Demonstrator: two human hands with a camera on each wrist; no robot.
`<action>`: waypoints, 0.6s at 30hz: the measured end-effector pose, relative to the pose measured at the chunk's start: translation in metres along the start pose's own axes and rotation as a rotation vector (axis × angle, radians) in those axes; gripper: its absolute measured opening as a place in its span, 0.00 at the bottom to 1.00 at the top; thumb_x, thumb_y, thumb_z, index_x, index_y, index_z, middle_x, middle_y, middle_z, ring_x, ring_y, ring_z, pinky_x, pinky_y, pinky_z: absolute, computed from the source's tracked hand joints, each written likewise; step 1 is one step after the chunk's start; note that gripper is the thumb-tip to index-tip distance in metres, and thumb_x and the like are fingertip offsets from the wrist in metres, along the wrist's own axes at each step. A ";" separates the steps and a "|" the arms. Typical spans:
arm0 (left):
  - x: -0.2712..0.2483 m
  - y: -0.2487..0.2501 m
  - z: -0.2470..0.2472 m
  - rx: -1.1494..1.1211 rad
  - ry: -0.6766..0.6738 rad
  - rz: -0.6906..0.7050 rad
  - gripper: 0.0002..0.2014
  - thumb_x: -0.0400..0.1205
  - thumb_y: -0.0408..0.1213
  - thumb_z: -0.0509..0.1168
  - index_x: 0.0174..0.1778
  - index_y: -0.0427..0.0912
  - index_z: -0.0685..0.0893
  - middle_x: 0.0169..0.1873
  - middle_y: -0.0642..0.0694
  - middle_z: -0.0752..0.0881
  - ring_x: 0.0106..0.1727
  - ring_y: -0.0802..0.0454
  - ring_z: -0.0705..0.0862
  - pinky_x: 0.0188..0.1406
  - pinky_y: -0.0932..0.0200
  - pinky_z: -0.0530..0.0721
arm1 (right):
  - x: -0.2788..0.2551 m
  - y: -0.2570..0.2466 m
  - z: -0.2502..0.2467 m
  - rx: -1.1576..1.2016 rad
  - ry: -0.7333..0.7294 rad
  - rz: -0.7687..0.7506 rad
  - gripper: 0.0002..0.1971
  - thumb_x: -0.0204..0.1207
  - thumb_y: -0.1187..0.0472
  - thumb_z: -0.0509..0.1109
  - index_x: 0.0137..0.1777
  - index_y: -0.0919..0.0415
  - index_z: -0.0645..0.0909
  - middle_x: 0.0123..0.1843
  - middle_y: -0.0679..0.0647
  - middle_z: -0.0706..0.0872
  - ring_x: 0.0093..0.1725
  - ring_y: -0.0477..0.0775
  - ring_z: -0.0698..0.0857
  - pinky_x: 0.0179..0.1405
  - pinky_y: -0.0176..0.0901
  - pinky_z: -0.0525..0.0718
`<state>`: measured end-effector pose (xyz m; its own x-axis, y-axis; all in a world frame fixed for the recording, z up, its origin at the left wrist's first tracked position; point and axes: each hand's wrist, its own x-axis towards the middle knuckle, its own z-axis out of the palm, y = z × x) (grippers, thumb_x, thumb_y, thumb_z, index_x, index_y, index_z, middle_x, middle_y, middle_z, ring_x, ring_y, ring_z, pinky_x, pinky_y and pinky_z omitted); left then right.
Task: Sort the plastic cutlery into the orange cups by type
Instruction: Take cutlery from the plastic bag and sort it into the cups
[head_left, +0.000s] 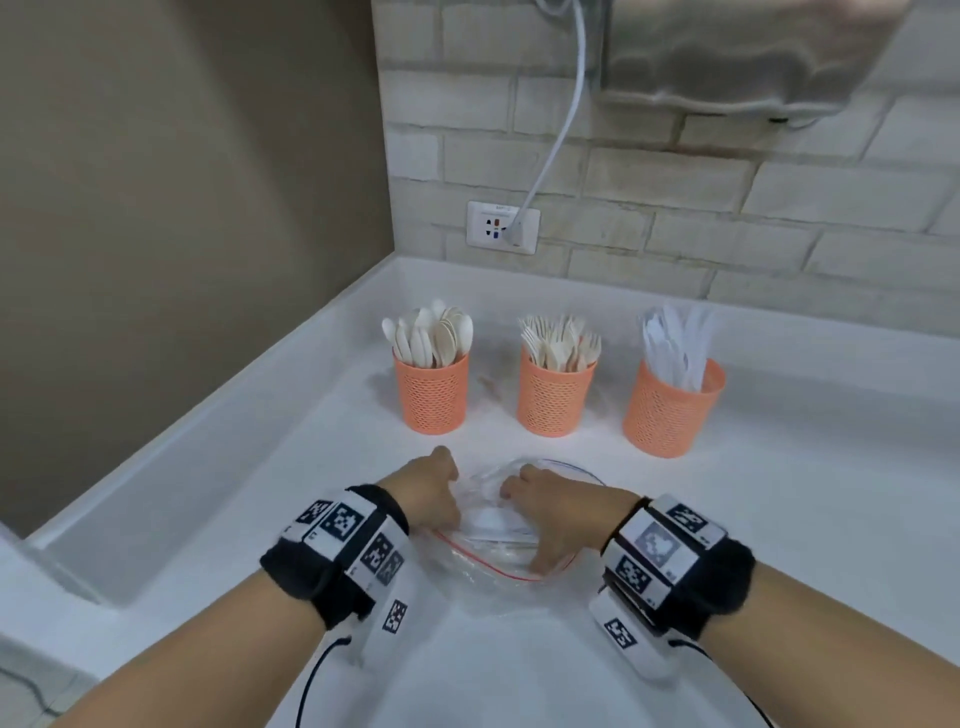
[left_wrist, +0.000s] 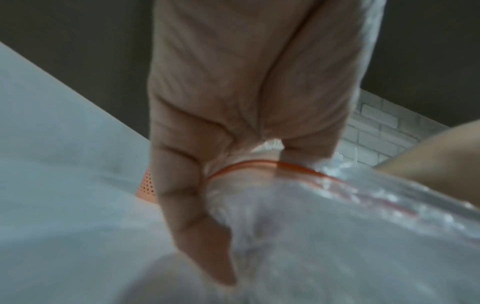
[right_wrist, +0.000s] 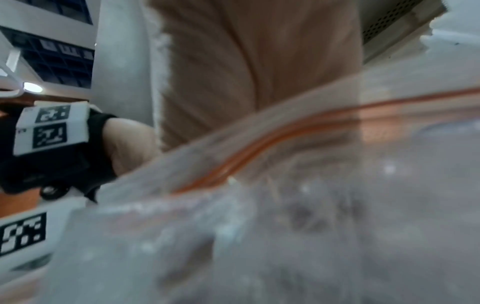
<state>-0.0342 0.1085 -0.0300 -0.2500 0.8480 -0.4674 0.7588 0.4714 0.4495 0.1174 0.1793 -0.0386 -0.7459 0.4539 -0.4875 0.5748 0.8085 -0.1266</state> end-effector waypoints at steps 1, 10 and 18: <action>0.001 0.001 0.001 -0.071 0.031 0.002 0.24 0.76 0.27 0.63 0.67 0.40 0.67 0.46 0.43 0.78 0.34 0.53 0.75 0.23 0.66 0.71 | -0.001 0.001 0.003 0.002 0.022 -0.001 0.40 0.64 0.58 0.79 0.73 0.64 0.62 0.67 0.61 0.69 0.65 0.61 0.73 0.56 0.49 0.77; -0.007 0.015 -0.015 -1.151 0.087 0.125 0.23 0.76 0.10 0.45 0.54 0.40 0.73 0.48 0.32 0.75 0.23 0.50 0.79 0.21 0.63 0.78 | -0.020 0.013 0.002 0.330 0.226 -0.068 0.18 0.75 0.61 0.67 0.64 0.64 0.76 0.54 0.59 0.85 0.50 0.51 0.84 0.43 0.35 0.75; -0.016 0.014 -0.023 -0.944 -0.031 0.310 0.17 0.80 0.21 0.58 0.41 0.45 0.88 0.31 0.48 0.83 0.29 0.57 0.80 0.28 0.68 0.78 | -0.040 0.034 -0.001 0.696 0.307 -0.134 0.23 0.75 0.63 0.71 0.70 0.58 0.74 0.53 0.49 0.85 0.48 0.37 0.85 0.48 0.31 0.81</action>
<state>-0.0334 0.1067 0.0011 -0.0961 0.9659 -0.2405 -0.0054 0.2411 0.9705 0.1666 0.1893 -0.0224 -0.8259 0.5339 -0.1813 0.4762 0.4882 -0.7314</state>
